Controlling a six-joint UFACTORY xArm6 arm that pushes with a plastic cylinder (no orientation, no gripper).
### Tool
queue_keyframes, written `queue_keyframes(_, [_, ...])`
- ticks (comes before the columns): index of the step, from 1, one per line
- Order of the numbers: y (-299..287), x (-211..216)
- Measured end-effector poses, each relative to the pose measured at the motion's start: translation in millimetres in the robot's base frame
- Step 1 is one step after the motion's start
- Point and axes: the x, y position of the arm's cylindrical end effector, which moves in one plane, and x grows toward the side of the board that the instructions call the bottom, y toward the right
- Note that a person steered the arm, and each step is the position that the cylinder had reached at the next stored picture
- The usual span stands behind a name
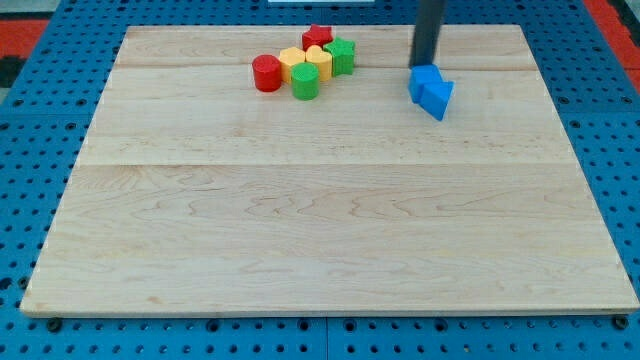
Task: Move your arm away from blue blocks
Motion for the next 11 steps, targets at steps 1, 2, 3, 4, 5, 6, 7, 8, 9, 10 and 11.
queue_keyframes(1, [19.9, 42.2])
queue_keyframes(2, [16.7, 76.7])
queue_keyframes(3, [17.6, 94.6])
queue_keyframes(4, [9.8, 80.3])
queue_keyframes(5, [16.3, 37.9])
queue_keyframes(6, [17.2, -0.8])
queue_keyframes(7, [17.2, -24.2])
queue_keyframes(8, [19.5, -48.4])
queue_keyframes(9, [21.5, -51.5])
queue_keyframes(10, [73.5, -17.2])
queue_keyframes(11, [77.0, 64.5])
